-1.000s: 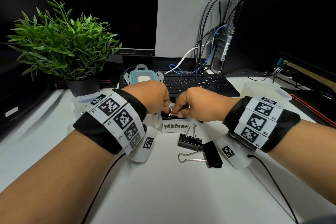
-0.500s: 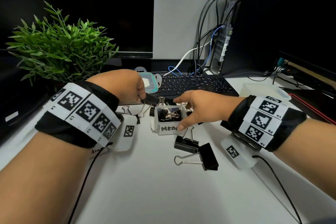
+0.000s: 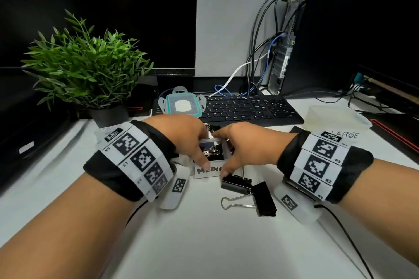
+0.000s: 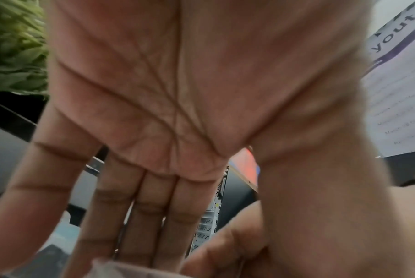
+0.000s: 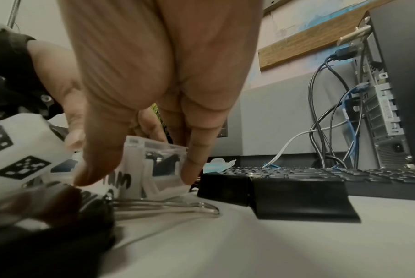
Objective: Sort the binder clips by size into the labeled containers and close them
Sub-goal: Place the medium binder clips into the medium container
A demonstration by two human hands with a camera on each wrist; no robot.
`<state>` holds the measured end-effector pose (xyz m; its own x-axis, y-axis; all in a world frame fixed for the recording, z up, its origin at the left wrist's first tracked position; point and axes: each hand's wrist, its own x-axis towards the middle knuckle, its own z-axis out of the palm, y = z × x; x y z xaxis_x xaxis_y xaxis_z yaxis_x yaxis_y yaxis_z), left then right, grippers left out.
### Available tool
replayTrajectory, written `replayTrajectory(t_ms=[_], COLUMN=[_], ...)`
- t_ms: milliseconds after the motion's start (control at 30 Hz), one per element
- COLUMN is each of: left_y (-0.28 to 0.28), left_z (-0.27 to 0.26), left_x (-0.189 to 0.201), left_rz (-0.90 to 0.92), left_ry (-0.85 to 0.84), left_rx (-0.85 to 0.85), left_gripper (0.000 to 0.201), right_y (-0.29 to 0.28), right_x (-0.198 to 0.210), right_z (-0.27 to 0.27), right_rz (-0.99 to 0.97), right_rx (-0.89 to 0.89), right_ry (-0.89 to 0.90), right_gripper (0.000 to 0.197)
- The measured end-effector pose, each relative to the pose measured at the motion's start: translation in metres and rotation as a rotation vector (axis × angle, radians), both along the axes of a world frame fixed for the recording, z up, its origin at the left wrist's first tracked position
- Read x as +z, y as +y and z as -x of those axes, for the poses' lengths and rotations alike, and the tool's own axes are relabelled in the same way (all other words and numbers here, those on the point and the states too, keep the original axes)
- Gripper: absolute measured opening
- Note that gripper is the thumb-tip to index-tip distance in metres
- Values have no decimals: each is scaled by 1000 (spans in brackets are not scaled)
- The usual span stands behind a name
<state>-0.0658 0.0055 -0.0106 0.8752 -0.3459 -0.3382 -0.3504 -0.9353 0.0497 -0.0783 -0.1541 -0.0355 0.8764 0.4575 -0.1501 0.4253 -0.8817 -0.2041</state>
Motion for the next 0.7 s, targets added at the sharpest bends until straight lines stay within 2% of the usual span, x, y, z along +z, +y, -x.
replayTrajectory(t_ms=[67, 200, 333, 400, 533, 633, 700], left_y=[-1, 9, 14, 12, 10, 15, 17], left_z=[2, 4, 14, 19, 27, 32, 37], left_x=[1, 6, 6, 7, 13, 13, 13], left_rz=[-20, -102, -136, -155, -220, -238, -268], left_ry=[0, 20, -17, -21, 5, 25, 27], left_rx=[13, 53, 88, 101, 119, 157, 180], left_gripper=[60, 69, 66, 64, 60, 54, 52], right_y=[-3, -16, -33, -35, -28, -14, -5], right_x=[1, 3, 2, 1, 3, 2, 1], right_z=[0, -3, -12, -17, -21, -19, -18], right_rz=[-13, -39, 75, 137, 141, 204, 223], right_rx=[-2, -34, -124, -120, -78, -9, 47], right_ry=[6, 0, 37, 50, -37, -36, -22], right_gripper=[90, 87, 74, 62, 41, 43, 53])
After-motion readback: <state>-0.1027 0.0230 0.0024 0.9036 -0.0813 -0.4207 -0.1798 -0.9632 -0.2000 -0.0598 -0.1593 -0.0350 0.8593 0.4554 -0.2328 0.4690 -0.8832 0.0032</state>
